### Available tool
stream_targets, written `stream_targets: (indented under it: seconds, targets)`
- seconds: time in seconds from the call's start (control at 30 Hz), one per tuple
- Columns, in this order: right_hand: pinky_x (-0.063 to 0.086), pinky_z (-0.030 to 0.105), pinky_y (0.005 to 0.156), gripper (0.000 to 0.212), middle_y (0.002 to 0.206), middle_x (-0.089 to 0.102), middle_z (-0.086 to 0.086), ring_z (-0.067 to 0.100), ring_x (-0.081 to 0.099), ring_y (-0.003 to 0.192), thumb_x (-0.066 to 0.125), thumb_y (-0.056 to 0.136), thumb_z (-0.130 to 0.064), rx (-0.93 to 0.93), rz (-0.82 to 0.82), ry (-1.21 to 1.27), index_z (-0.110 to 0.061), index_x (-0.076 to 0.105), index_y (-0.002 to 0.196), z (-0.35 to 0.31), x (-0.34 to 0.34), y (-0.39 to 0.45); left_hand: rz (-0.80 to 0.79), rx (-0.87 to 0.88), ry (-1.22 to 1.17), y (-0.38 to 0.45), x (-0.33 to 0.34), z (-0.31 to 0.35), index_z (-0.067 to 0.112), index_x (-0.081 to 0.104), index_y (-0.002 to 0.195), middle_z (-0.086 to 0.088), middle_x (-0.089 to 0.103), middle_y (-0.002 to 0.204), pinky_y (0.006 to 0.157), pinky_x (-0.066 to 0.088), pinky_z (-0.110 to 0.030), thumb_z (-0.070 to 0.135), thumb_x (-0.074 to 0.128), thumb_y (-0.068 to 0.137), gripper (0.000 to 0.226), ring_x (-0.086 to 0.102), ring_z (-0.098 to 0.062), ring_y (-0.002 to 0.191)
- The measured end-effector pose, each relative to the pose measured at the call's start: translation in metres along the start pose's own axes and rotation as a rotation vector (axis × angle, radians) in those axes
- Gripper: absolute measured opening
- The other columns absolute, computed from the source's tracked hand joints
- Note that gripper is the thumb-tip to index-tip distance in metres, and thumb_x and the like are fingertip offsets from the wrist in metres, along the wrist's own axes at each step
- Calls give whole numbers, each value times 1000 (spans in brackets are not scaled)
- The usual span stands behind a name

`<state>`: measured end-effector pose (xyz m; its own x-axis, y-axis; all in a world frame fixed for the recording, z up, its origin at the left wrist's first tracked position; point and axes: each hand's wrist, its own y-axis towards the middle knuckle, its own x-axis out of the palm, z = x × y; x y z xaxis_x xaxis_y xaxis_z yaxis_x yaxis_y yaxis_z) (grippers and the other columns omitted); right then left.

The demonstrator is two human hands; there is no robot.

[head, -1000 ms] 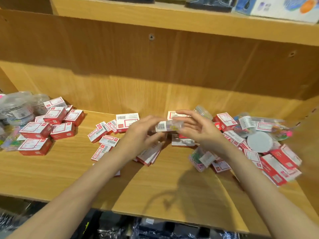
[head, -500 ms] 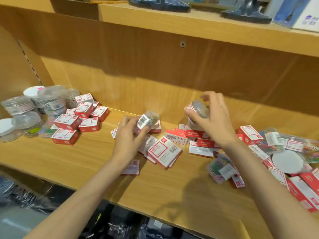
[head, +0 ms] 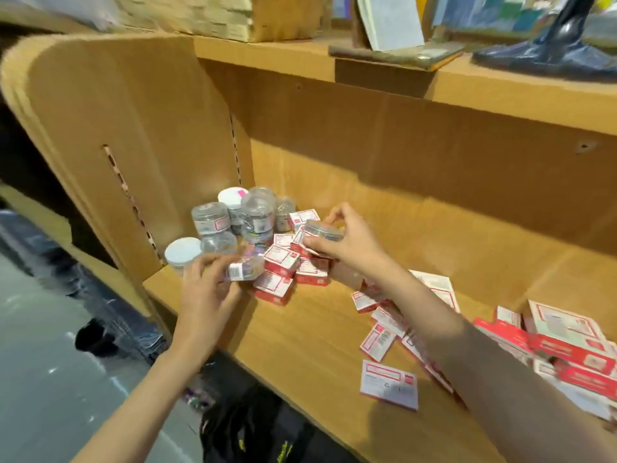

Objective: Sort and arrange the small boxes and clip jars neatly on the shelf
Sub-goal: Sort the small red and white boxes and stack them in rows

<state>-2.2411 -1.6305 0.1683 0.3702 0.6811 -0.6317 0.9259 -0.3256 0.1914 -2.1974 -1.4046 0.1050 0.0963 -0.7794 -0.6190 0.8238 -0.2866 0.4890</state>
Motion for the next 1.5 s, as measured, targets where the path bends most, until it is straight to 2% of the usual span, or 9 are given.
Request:
stream_targets:
  seconds: [0.27, 0.37, 0.67, 0.77, 0.93, 1.07, 1.27, 1.4, 1.5]
  targets:
    - [32, 33, 99, 30, 124, 39, 8, 23, 36, 118, 65, 81, -18, -213, -37, -306, -10, 53, 108, -20, 53, 36, -313, 312, 241, -3, 7, -50, 25, 23, 145, 0, 27, 151, 113, 14, -46, 52, 32, 91, 60, 21, -14, 138]
    - [33, 32, 97, 22, 124, 41, 5, 20, 36, 119, 60, 83, -12, -218, 62, -266, -12, 57, 105, -14, 54, 30, -323, 307, 252, -10, 9, -53, 27, 9, 147, 5, 11, 155, 115, -1, -40, 58, 26, 91, 66, 9, -9, 141]
    - [28, 16, 79, 16, 117, 46, 5, 18, 44, 110, 53, 85, -7, -115, 235, -230, -10, 58, 99, 2, 41, -8, -159, 140, 25, -13, 10, -47, 7, 44, 123, -8, 47, 117, 89, 34, -30, 49, 51, 81, 60, 38, -17, 108]
    - [40, 27, 86, 14, 115, 46, 5, 19, 45, 111, 53, 85, -7, -114, 249, -210, -10, 59, 97, 5, 43, -16, -111, 56, 39, -14, 13, -44, 4, 47, 114, -11, 48, 107, 84, 36, -32, 38, 73, 73, 59, 42, -25, 101]
    - [46, 47, 84, 12, 116, 45, 2, 22, 46, 110, 53, 84, -10, -52, 236, -201, -15, 59, 93, 9, 48, -30, -131, 28, 19, -23, 8, -43, 10, 48, 108, -3, 44, 97, 78, 41, -40, 50, 63, 65, 61, 48, -24, 93]
    - [46, 48, 86, 11, 117, 43, 0, 19, 43, 114, 52, 85, -11, -33, 219, -188, -15, 59, 93, 9, 52, -37, -320, 273, 89, -27, -1, -52, 24, 50, 123, 2, 47, 115, 81, 38, -37, 55, 49, 78, 55, 40, -18, 103]
    - [46, 41, 88, 12, 120, 43, 1, 18, 43, 115, 52, 87, -10, -46, 222, -192, -14, 60, 95, 10, 51, -48, -230, 108, 110, -20, 5, -37, 15, 43, 131, -11, 35, 137, 97, 30, -48, 13, 65, 78, 58, 26, -22, 121]
    - [40, 8, 80, 13, 119, 44, 6, 21, 46, 112, 54, 85, -6, -13, 270, -203, -10, 61, 96, 23, 28, -66, -151, 192, 29, -24, 10, -14, 7, 45, 123, -13, 40, 129, 97, 25, -34, 13, 57, 78, 46, 33, -22, 120]
    - [37, 23, 90, 16, 118, 46, 9, 25, 50, 107, 55, 84, -5, 60, 355, -226, -9, 61, 98, 40, -7, -89, -126, 228, -41, -22, 24, 17, 2, 47, 119, -16, 45, 123, 98, 26, -30, 3, 59, 80, 41, 35, -20, 116]
